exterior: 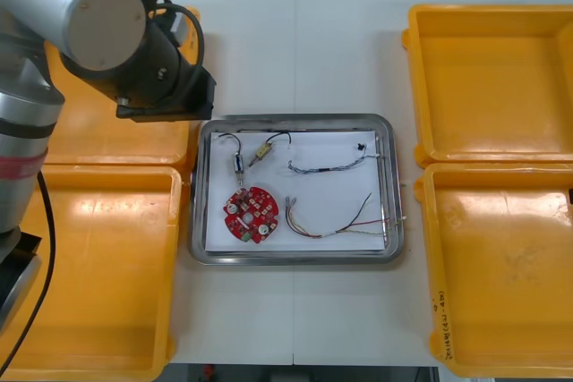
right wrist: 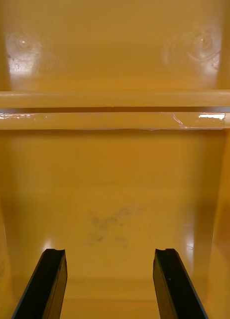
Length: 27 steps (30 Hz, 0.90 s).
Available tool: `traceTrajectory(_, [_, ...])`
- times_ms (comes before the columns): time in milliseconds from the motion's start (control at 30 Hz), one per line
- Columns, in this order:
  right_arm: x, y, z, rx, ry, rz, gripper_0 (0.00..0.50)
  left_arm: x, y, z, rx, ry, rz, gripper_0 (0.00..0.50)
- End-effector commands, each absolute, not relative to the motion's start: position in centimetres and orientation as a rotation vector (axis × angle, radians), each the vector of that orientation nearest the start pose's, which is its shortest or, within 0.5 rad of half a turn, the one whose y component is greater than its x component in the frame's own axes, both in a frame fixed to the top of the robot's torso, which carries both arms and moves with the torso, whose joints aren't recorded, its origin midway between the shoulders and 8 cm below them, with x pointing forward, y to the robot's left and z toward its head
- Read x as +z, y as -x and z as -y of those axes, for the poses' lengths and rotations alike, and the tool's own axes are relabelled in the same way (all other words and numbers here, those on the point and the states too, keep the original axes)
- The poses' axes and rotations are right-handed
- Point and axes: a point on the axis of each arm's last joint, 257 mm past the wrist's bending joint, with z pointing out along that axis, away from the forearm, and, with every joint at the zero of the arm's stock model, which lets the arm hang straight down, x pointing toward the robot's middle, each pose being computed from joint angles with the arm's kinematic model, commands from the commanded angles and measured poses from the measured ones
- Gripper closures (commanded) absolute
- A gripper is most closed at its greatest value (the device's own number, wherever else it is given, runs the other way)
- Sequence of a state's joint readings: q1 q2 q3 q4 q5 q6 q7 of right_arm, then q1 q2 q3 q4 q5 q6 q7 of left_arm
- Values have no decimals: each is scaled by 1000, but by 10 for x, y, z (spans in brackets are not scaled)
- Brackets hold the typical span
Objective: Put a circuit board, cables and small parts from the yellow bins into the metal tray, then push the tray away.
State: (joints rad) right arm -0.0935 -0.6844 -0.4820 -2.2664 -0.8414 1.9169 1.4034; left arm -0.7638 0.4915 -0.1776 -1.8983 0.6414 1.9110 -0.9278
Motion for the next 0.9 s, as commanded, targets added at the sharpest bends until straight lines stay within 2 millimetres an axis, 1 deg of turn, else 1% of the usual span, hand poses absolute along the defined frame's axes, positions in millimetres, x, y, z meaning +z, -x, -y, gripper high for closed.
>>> traceTrajectory(33, [-139,-356,392,-28,19,-2577,0,-100,-483,-191,-156,-9,-2560,0])
traceTrajectory(200, [-136,-355,382,3,62,-2589,0,-103,-471,-219,-147,18,-2556,0])
traceTrajectory(267, [-135,-355,378,10,85,-2594,0,-103,-468,-226,-140,21,-2554,0])
traceTrajectory(367, [-136,-353,366,18,162,-2619,0,-98,-461,-240,-136,28,-2540,0])
traceTrajectory(533, [-137,-350,346,41,281,-2650,0,-91,-452,-256,-147,38,-2520,0])
traceTrajectory(633, [-132,-354,326,70,368,-2643,0,-95,-440,-272,-131,51,-2525,0])
traceTrajectory(733, [-128,-358,312,80,431,-2631,0,-98,-434,-283,-111,58,-2533,0])
traceTrajectory(867, [-122,-361,281,69,583,-2590,0,-106,-419,-301,-112,88,-2560,0])
traceTrajectory(900, [-121,-361,276,69,601,-2584,0,-106,-417,-304,-110,89,-2563,0])
